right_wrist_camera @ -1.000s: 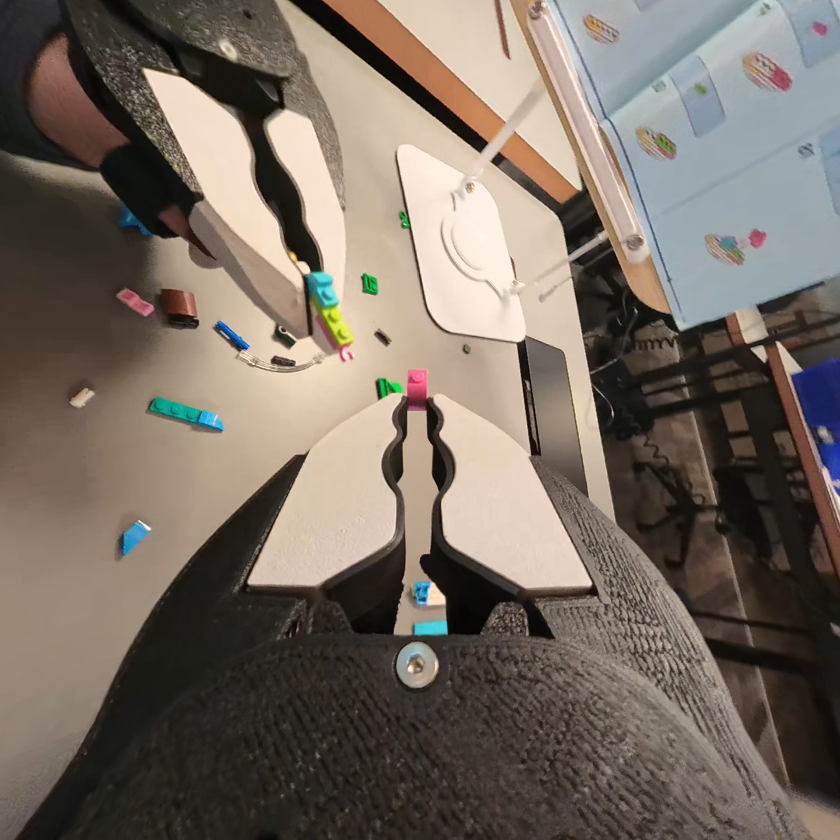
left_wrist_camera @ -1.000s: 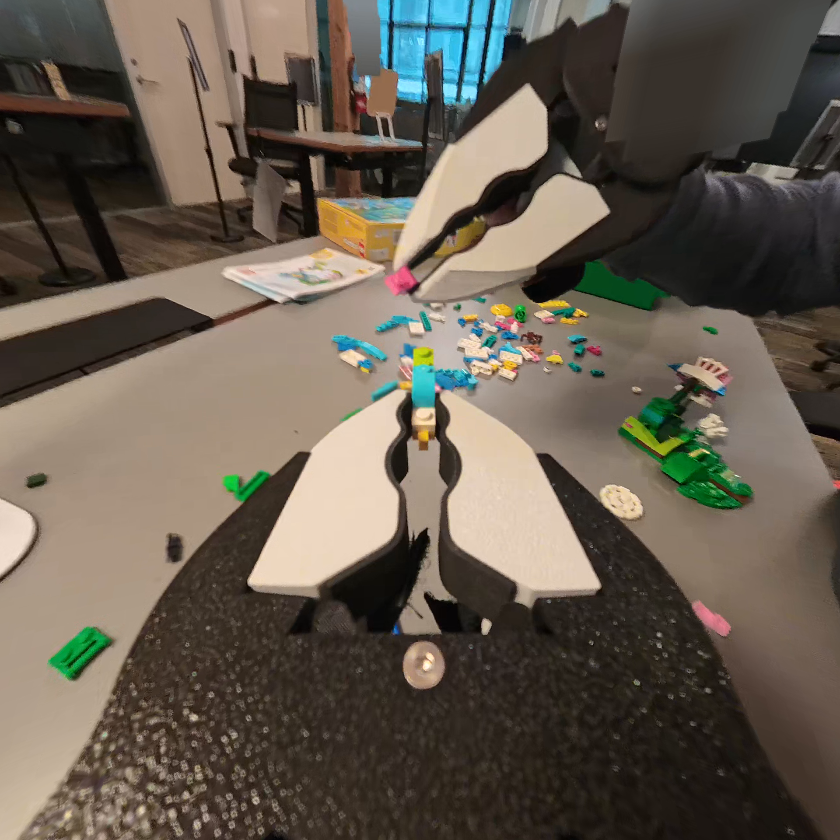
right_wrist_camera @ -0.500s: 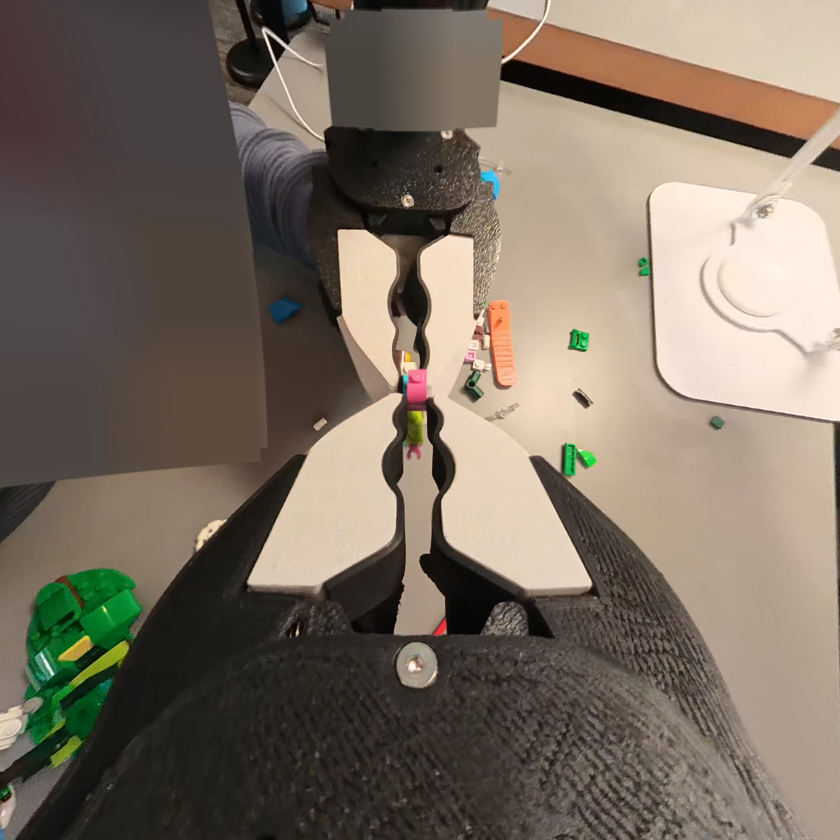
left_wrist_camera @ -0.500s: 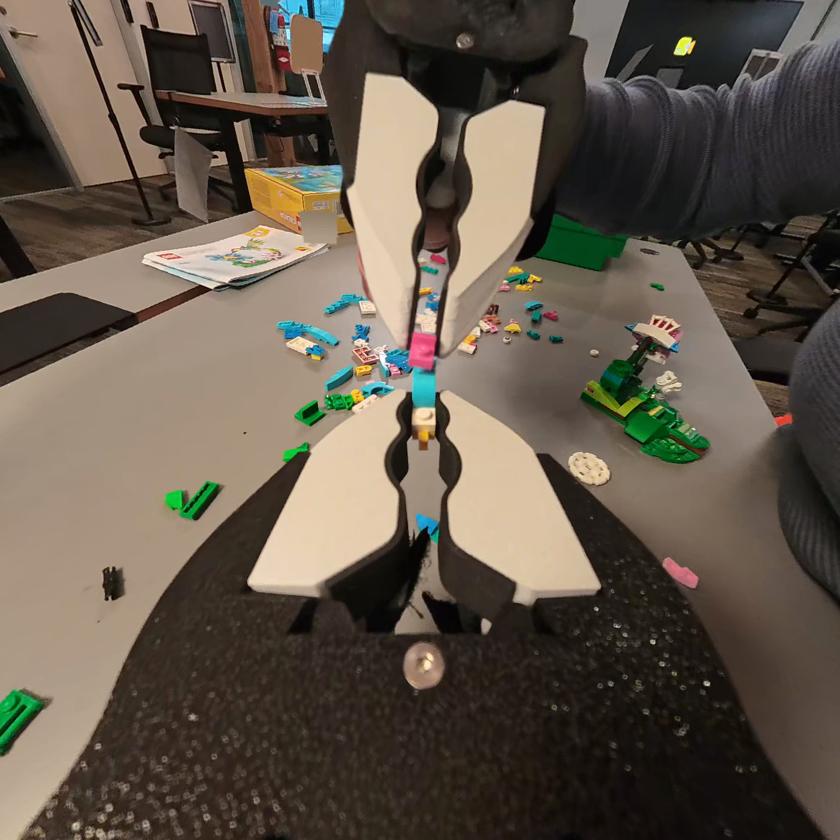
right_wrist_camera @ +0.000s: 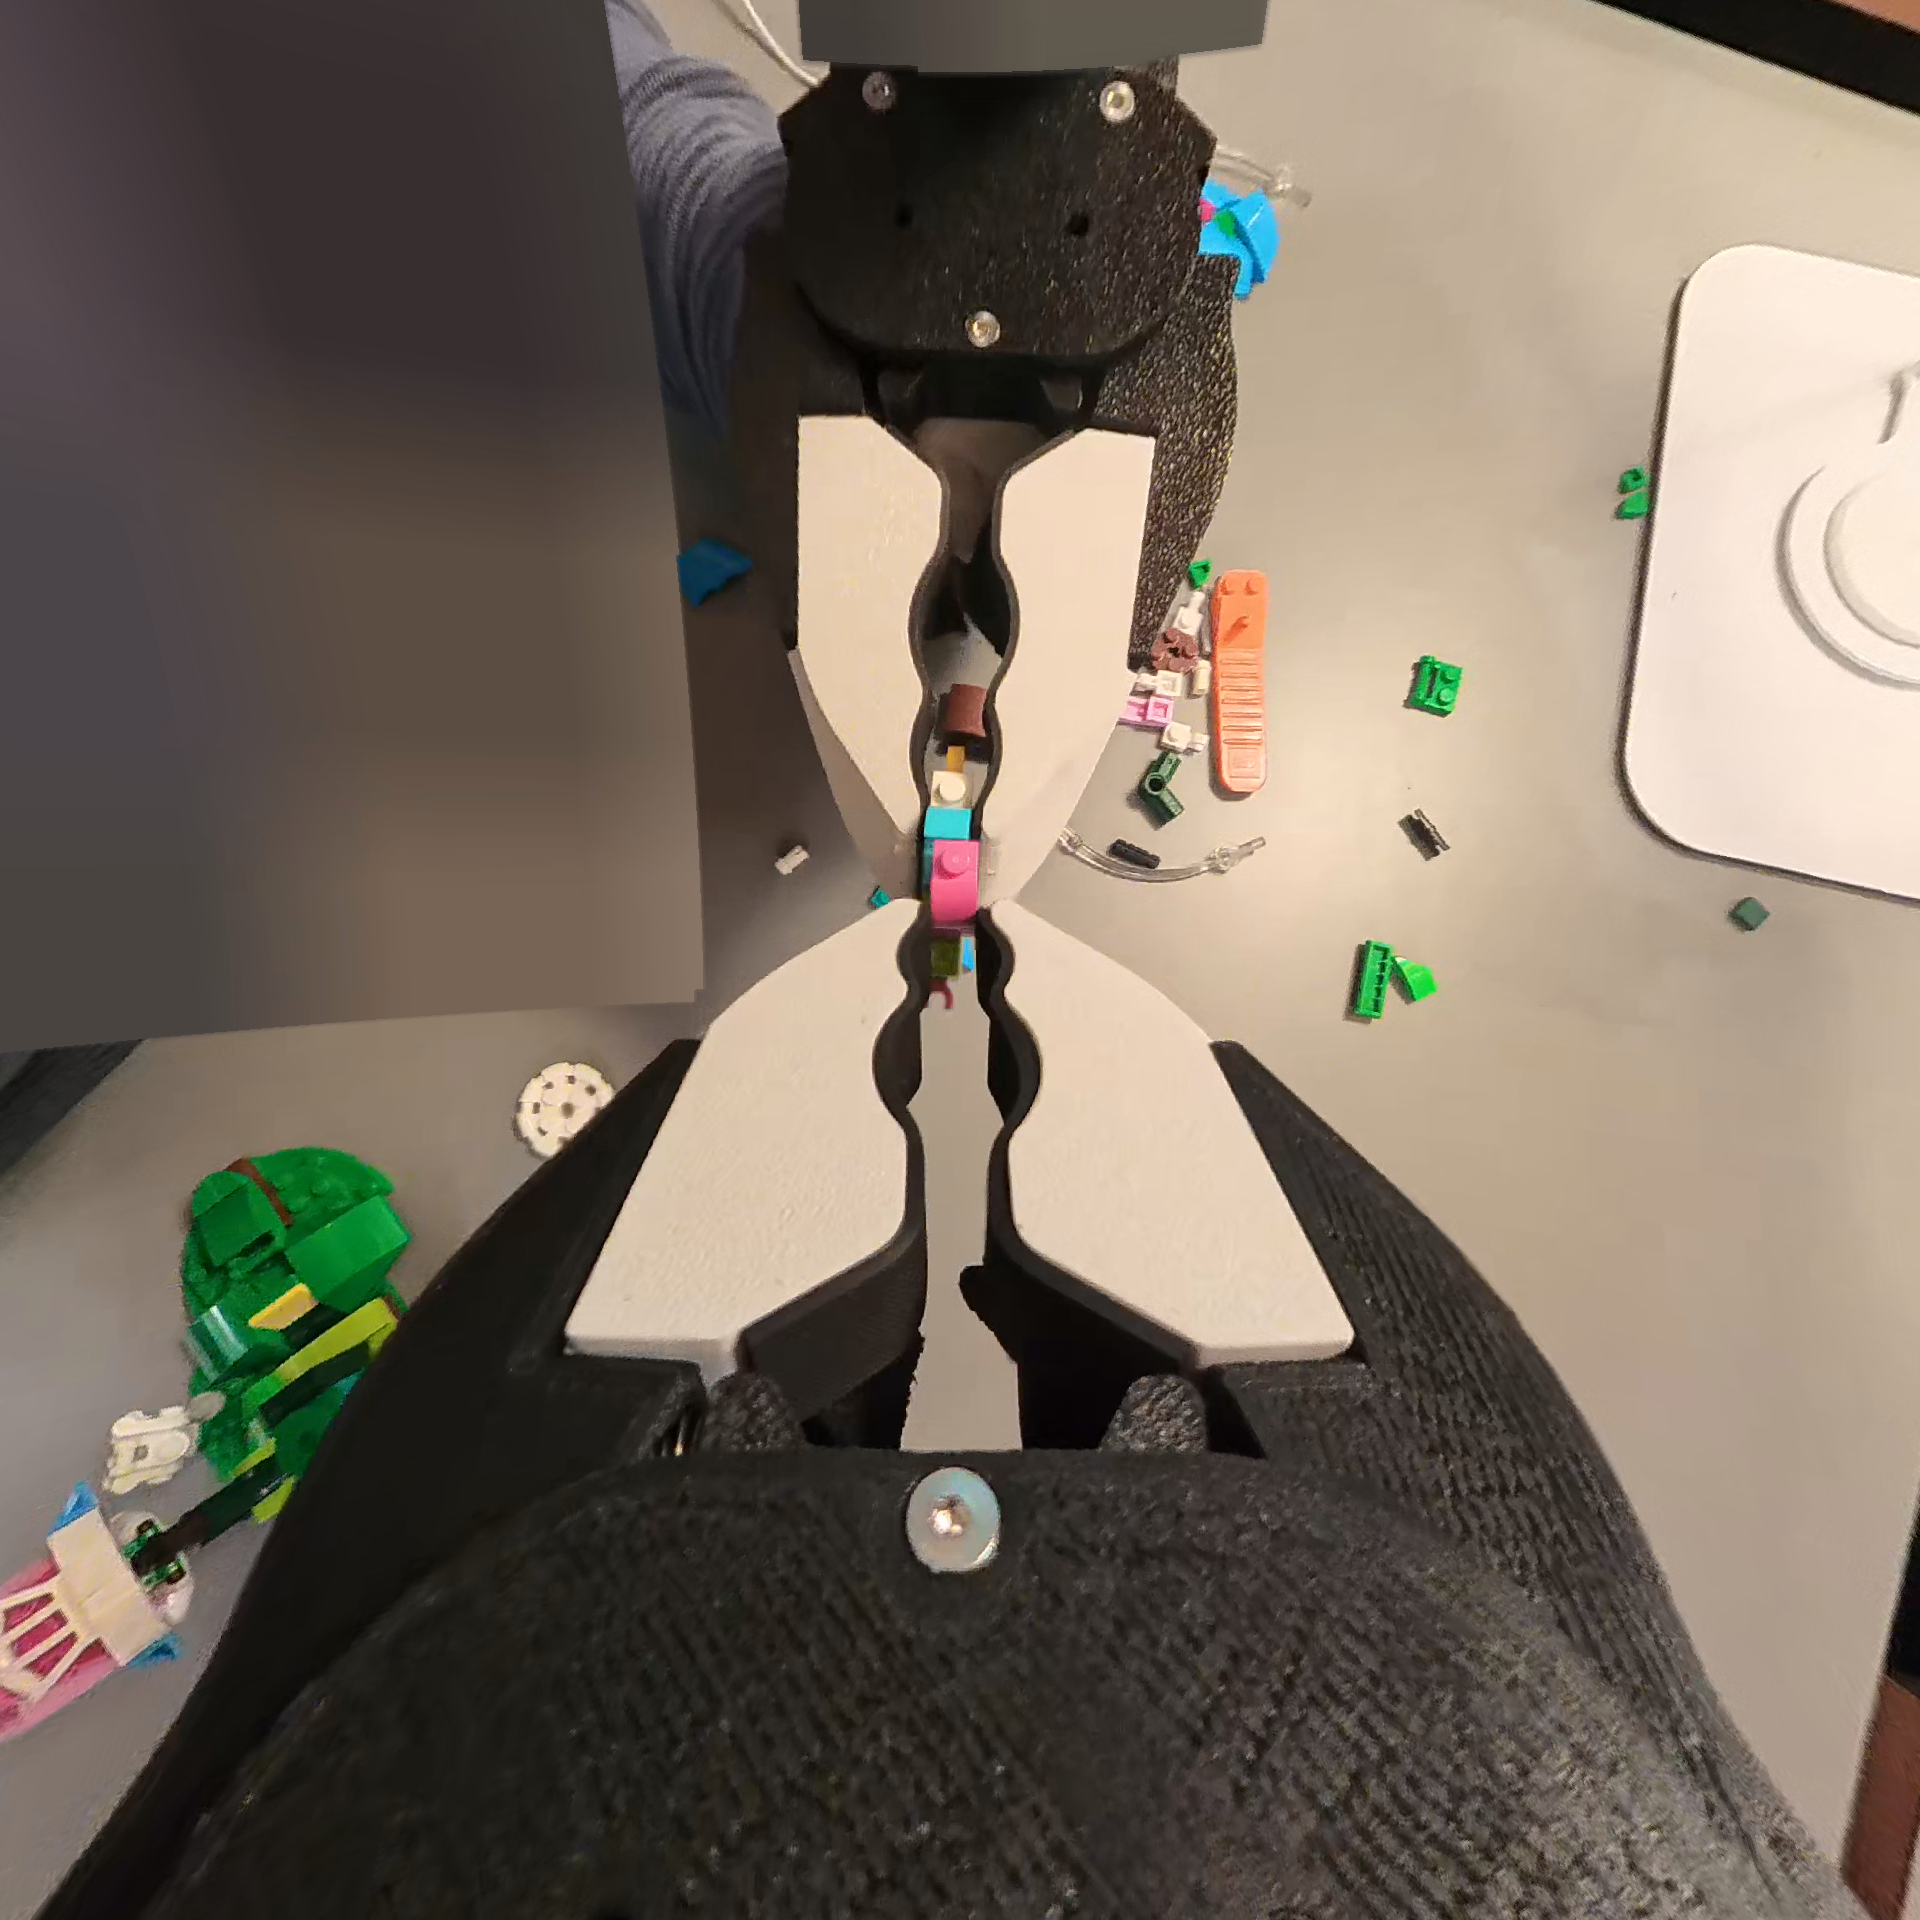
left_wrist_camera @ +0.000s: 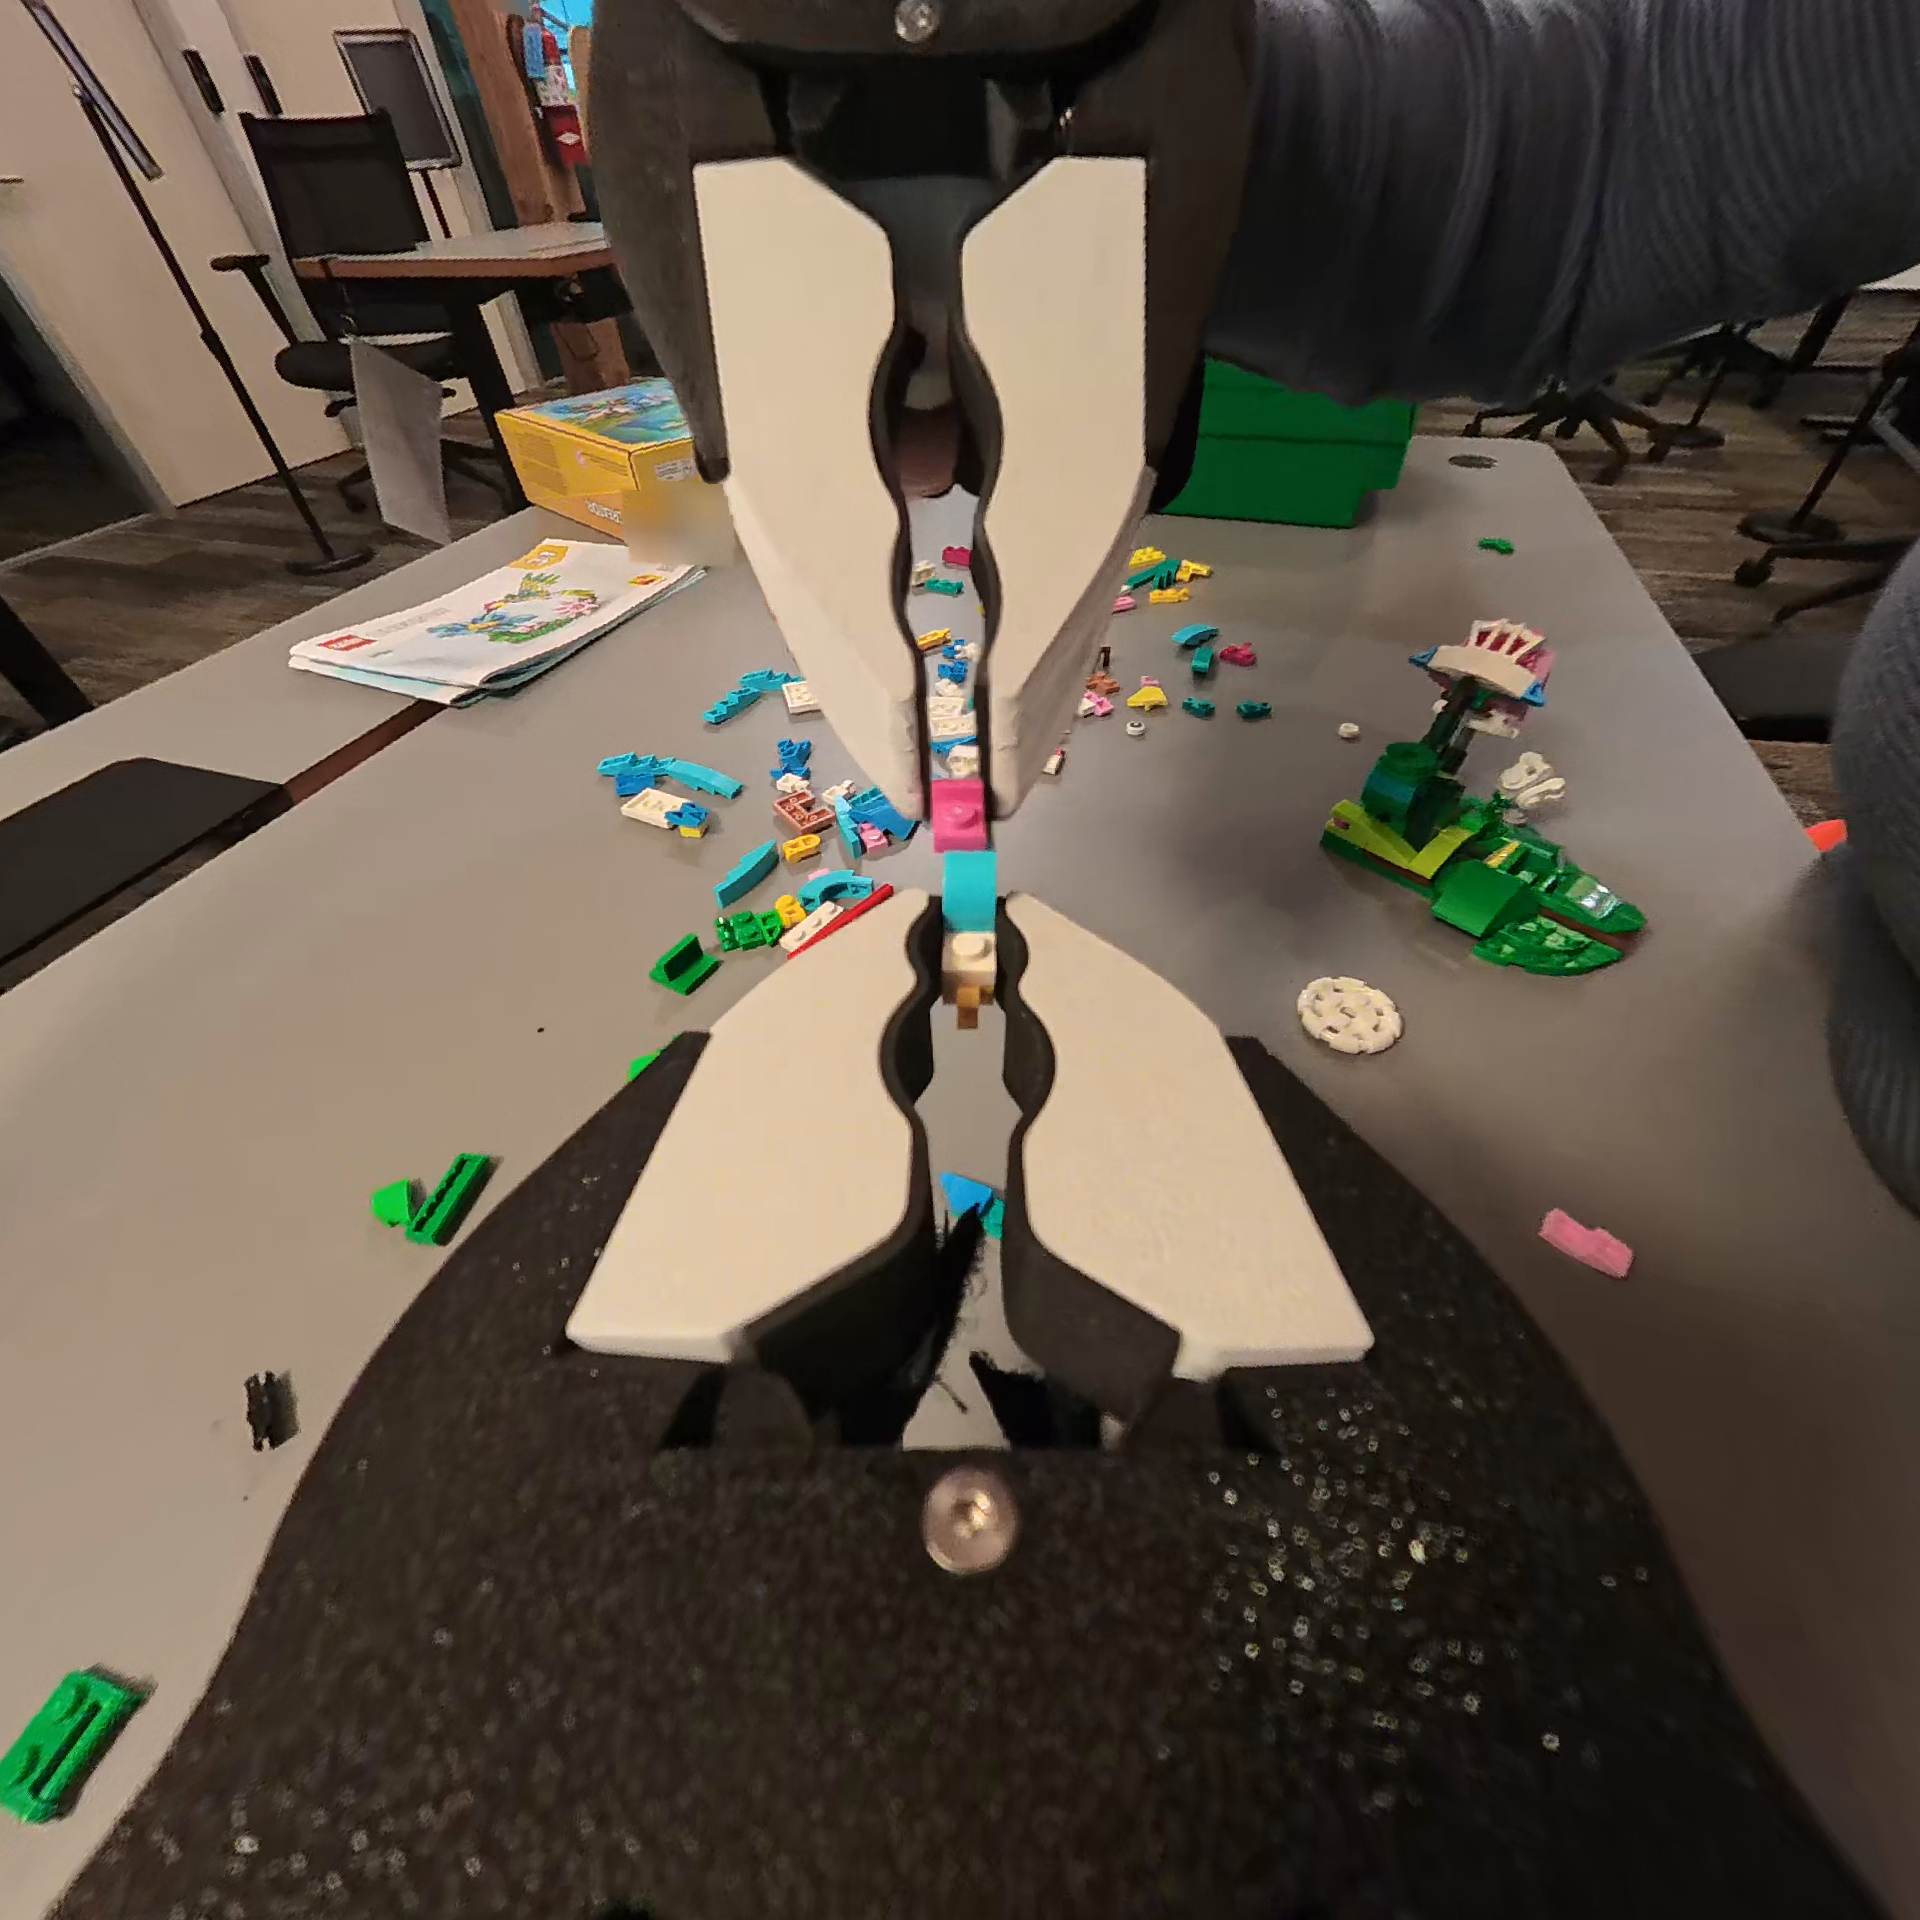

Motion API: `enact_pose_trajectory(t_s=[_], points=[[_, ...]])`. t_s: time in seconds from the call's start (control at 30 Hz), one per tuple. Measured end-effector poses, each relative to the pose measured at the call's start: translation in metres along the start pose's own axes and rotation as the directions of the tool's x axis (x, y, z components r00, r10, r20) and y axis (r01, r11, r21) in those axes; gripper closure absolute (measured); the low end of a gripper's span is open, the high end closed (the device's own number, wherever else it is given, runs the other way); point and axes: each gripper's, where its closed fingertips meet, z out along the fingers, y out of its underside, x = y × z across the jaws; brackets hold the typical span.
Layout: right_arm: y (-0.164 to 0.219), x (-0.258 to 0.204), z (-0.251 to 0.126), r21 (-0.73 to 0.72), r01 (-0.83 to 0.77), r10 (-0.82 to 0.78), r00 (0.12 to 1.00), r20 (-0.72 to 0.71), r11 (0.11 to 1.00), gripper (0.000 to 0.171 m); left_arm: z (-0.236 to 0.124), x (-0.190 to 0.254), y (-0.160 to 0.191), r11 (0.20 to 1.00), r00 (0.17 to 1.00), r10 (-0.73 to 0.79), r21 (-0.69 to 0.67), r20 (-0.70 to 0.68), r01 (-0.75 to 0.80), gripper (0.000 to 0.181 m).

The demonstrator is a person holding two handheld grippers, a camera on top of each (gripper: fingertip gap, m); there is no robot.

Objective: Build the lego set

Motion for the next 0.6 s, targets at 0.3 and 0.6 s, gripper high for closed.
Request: enact_pose_trajectory(t_s=[0.3, 0.6], points=[[0.001, -0.0018, 0.0012, -0.015, 0.016, -0.016, 1.0, -0.009, 1.0, 0.165, 0.0006, 0.0, 0.0003, 1.0, 1.0, -0.001, -0.002, 0.007, 0.001, 0.173], [0.0067, -0.0003, 0.0047, -0.039, 0.02, -0.021, 0.999, -0.042, 0.999, 0.163, -0.0006, -0.0006, -0.0015, 1.0, 1.0, -0.024, 0.018, 0.0, 0.024, 0.173]])
